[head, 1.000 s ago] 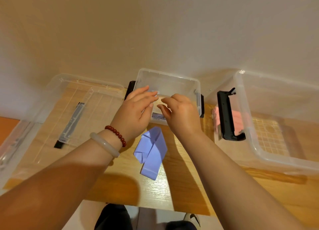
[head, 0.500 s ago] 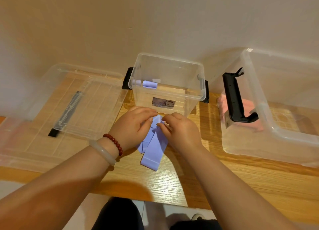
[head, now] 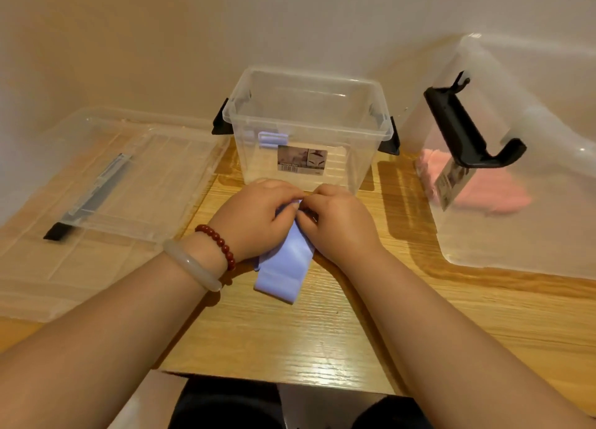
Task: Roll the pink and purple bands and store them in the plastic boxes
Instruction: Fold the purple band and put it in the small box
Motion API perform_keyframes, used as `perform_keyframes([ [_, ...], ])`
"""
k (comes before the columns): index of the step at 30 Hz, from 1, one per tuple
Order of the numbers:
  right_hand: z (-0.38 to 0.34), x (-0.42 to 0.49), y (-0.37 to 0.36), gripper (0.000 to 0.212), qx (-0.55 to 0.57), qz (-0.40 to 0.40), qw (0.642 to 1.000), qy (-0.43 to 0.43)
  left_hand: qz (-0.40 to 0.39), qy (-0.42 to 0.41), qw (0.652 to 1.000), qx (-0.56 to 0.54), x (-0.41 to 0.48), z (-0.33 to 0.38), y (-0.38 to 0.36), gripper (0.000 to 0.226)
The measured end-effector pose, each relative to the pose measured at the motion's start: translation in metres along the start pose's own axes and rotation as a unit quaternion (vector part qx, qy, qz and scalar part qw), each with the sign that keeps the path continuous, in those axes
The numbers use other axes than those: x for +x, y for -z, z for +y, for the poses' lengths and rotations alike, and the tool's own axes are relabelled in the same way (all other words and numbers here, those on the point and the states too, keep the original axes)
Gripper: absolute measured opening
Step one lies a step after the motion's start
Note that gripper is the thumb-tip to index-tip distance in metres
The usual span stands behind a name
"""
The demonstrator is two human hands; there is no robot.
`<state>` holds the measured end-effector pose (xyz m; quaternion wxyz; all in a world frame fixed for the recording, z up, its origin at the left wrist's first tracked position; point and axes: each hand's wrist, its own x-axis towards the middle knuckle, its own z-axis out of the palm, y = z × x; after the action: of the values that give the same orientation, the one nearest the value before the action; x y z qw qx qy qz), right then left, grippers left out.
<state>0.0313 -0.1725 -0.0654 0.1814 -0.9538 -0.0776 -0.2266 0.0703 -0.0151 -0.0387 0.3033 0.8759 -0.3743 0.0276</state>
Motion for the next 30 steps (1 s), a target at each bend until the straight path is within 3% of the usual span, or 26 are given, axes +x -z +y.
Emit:
perform_keyframes([
  [5, -0.002, -0.007, 0.009, 0.020, 0.014, -0.032, 0.999, -0.038, 0.012, -0.007, 1.000, 0.017, -0.005, 0.008, -0.006, 0.031],
  [9, -0.008, -0.017, 0.028, 0.020, 0.022, 0.005, 0.998, -0.060, 0.038, -0.021, 0.999, 0.028, -0.011, 0.008, -0.004, 0.030],
  [13, -0.014, -0.034, 0.041, 0.012, 0.126, 0.030, 0.990, -0.061, 0.068, -0.031, 0.997, 0.025, -0.018, 0.001, -0.001, 0.029],
  [16, -0.022, -0.041, 0.036, 0.024, 0.193, -0.060, 0.979, -0.039, 0.076, -0.035, 0.996, 0.023, -0.022, -0.001, 0.001, 0.029],
  [19, -0.025, -0.041, 0.029, 0.046, 0.127, -0.157, 0.979, 0.004, 0.086, -0.024, 0.996, 0.018, -0.023, -0.001, 0.002, 0.029],
  [21, -0.024, -0.041, 0.027, 0.051, 0.117, -0.173, 0.978, 0.005, 0.087, -0.020, 0.996, 0.011, -0.022, 0.000, 0.001, 0.029],
  [26, -0.020, -0.044, 0.023, 0.029, 0.140, -0.123, 0.982, -0.008, 0.083, -0.010, 0.996, -0.001, -0.018, 0.002, -0.001, 0.030],
  [29, -0.017, -0.044, 0.023, 0.004, 0.220, -0.093, 0.969, -0.054, 0.084, -0.017, 0.996, -0.008, -0.015, 0.003, -0.003, 0.030],
  [30, -0.015, -0.043, 0.023, 0.007, 0.251, -0.082, 0.962, -0.064, 0.084, -0.021, 0.996, -0.010, -0.014, 0.003, -0.003, 0.030],
])
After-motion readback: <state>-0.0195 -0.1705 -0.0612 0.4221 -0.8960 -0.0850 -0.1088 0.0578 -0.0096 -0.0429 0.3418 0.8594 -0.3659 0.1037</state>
